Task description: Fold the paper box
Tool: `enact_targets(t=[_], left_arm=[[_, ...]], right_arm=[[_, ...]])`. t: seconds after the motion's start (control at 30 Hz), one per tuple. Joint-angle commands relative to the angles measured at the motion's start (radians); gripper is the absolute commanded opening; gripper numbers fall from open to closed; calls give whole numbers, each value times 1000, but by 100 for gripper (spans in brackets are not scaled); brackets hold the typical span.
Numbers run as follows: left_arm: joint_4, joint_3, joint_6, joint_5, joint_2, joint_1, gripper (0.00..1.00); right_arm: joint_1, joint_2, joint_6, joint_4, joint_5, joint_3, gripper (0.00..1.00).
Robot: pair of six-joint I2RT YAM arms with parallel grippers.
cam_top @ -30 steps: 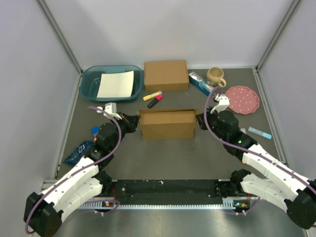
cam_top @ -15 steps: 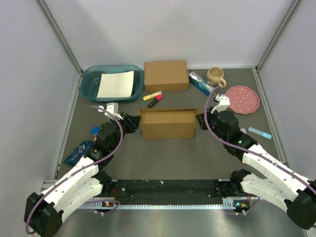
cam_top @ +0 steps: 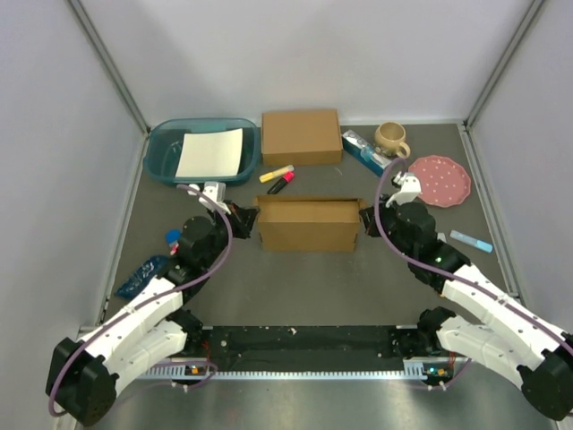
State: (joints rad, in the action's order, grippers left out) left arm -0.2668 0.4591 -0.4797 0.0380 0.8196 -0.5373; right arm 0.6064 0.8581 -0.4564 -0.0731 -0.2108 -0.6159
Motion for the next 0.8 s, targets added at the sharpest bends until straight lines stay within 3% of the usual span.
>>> enact_targets(t=[0.0, 0.3, 0.5, 0.77], left_arm=[[-17, -10, 32, -55, 32, -7, 0], [-57, -4, 32, -49, 85, -15, 0], [-84, 15, 24, -49, 136, -26, 0], [-81, 42, 24, 3, 168, -30, 0]], right_arm=[[3, -25, -2, -169, -10, -5, 0], [3, -54, 1, -234, -22, -73, 28], [3, -68, 1, -251, -24, -77, 36], [6, -165, -2, -295, 63, -143, 38]])
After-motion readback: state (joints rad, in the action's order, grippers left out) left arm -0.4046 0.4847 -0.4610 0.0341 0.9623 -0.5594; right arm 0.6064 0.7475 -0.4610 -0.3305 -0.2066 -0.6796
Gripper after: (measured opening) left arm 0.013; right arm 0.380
